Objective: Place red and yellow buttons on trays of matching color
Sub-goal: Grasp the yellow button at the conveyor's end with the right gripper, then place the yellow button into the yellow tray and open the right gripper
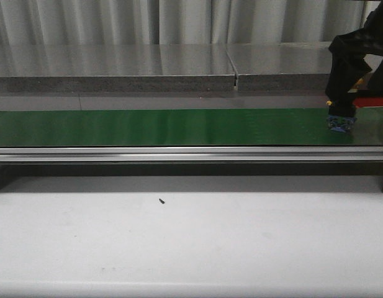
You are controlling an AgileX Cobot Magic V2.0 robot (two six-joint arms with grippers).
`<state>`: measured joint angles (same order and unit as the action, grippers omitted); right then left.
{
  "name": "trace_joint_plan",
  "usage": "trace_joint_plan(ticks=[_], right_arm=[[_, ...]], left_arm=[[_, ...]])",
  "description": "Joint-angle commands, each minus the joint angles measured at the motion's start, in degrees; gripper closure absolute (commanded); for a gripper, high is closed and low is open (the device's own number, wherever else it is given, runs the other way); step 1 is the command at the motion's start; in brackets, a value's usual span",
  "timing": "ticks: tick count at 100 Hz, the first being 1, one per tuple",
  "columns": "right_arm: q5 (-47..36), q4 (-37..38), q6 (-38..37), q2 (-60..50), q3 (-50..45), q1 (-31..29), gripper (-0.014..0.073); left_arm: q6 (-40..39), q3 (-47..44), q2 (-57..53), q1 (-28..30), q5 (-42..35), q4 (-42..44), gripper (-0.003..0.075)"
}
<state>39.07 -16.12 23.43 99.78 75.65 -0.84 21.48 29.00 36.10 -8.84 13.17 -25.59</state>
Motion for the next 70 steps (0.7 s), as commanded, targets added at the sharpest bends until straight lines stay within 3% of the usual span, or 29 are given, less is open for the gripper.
trace_joint_plan(ticks=[1, 11, 26, 33, 54, 70], right_arm=[[-2.17, -0.95, 0.69, -1.15, 2.97, -0.08, 0.0012], [-1.7, -0.95, 0.69, 0.05, 3.39, -0.08, 0.0061], [0.39, -0.84, -0.83, 0.1, 3.53, -0.51, 0.0386], [2.03, -0.84, -1.23, 0.1, 4.17, -0.99, 0.0475], [8.49, -0.62, -3.29, -3.47, 7.33, -4.91, 0.0483], [9.87, 1.62, -6.12, -8.42, 7.33, -11.6, 0.0483]], left_arm=[[-0.15, 1.53, -0.14, -0.37, -4.24, -0.93, 0.0739], [-0.15, 1.53, -0.14, -0.37, -4.24, -0.93, 0.0739], [-0.15, 1.53, -0.14, -0.37, -4.24, -0.93, 0.0739], [-0.15, 1.53, -0.14, -0.37, -4.24, -0.93, 0.0739], [-0.15, 1.53, -0.14, -0.37, -4.24, -0.93, 0.0739], [-0.15, 1.53, -0.14, -0.37, -4.24, -0.93, 0.0739]])
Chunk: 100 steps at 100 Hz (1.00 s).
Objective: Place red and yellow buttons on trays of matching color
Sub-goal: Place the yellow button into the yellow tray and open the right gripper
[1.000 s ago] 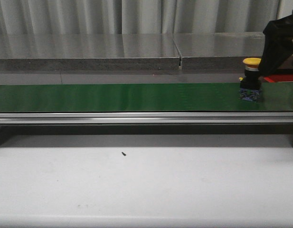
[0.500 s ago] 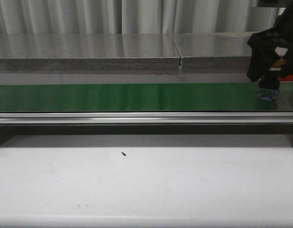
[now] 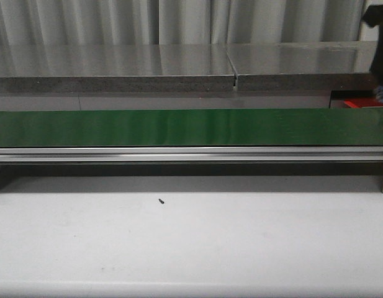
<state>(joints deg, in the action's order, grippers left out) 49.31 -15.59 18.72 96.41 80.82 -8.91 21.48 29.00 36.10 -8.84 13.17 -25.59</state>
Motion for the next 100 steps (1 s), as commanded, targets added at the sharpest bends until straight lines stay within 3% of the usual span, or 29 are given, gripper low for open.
trace_joint_plan(ticks=[1, 15, 31, 51, 100], right_arm=[[-0.29, 1.45, -1.67, -5.29, 2.17, -4.25, 0.0483], [1.82, 2.97, -2.75, -5.65, 1.57, -11.45, 0.0483], [-2.44, 2.91, -2.75, -5.46, -3.36, -16.71, 0.0483], [-10.67, 2.86, -2.75, -2.62, -8.54, -17.13, 0.0483], [-15.52, 3.24, -2.75, 6.74, -8.78, -17.13, 0.0483]], left_arm=[[-0.15, 1.53, -0.14, -0.37, -4.24, -0.93, 0.0739], [-0.15, 1.53, -0.14, -0.37, -4.24, -0.93, 0.0739], [-0.15, 1.53, -0.14, -0.37, -4.24, -0.93, 0.0739], [-0.15, 1.53, -0.14, -0.37, -4.24, -0.93, 0.0739], [-0.15, 1.53, -0.14, -0.37, -4.24, -0.93, 0.0739]])
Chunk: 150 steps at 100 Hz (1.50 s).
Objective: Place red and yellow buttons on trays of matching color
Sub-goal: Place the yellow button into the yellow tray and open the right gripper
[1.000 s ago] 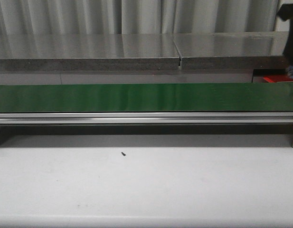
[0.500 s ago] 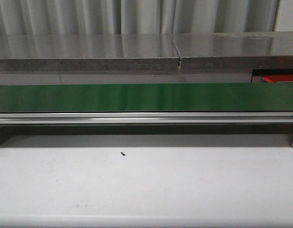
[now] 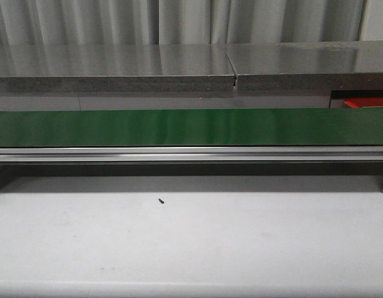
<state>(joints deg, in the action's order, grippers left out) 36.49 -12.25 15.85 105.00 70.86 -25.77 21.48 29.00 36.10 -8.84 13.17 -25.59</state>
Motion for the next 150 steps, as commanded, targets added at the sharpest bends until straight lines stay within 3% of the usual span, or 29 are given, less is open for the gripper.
trace_joint_plan(ticks=[1, 18, 42, 51, 82, 103, 133, 150], right_arm=[[-2.68, -0.1, 0.12, -1.75, 1.18, -0.27, 0.0483], [-2.89, -0.1, 0.12, -0.98, 1.18, -0.27, 0.0423], [-3.0, -0.1, 0.12, -0.98, 1.3, -0.32, 0.0114], [-2.94, -0.1, 0.12, -1.35, 1.37, -0.32, 0.0042], [-3.33, -2.26, 0.17, -10.87, 1.37, 0.63, 0.0029], [-3.67, -2.26, 1.31, -21.83, 0.4, 5.82, 0.0029], [-7.01, -2.26, 5.04, -41.08, -10.95, 16.57, 0.0029], [-6.75, -2.26, 5.04, -50.44, -19.0, 19.54, 0.0034]], left_arm=[[-0.15, 1.53, -0.14, -0.37, -4.24, -0.93, 0.0739], [-0.15, 1.53, -0.14, -0.37, -4.24, -0.93, 0.0739], [-0.15, 1.53, -0.14, -0.37, -4.24, -0.93, 0.0739], [-0.15, 1.53, -0.14, -0.37, -4.24, -0.93, 0.0739], [-0.15, 1.53, -0.14, -0.37, -4.24, -0.93, 0.0739], [-0.15, 1.53, -0.14, -0.37, -4.24, -0.93, 0.0739], [-0.15, 1.53, -0.14, -0.37, -4.24, -0.93, 0.0739], [-0.15, 1.53, -0.14, -0.37, -4.24, -0.93, 0.0739]])
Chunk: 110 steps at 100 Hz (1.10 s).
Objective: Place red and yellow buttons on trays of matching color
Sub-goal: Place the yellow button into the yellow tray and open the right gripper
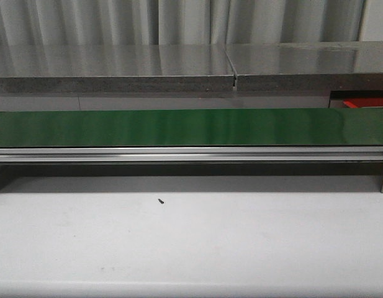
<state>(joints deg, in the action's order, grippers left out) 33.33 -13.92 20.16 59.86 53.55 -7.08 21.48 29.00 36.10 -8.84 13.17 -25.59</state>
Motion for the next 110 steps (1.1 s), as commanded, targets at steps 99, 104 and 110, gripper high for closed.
trace_joint_plan(ticks=[99, 104, 110], right_arm=[[-2.83, -0.64, 0.73, -23.77, -16.24, 0.87, 0.0659], [-2.83, -0.64, 0.73, -23.77, -16.24, 0.87, 0.0659], [-2.83, -0.64, 0.73, -23.77, -16.24, 0.87, 0.0659]], left_arm=[[-0.15, 1.53, -0.14, -0.37, -4.24, -0.93, 0.0739], [-0.15, 1.53, -0.14, -0.37, -4.61, -1.03, 0.0739], [-0.15, 1.53, -0.03, -0.37, -5.59, -1.29, 0.0739]])
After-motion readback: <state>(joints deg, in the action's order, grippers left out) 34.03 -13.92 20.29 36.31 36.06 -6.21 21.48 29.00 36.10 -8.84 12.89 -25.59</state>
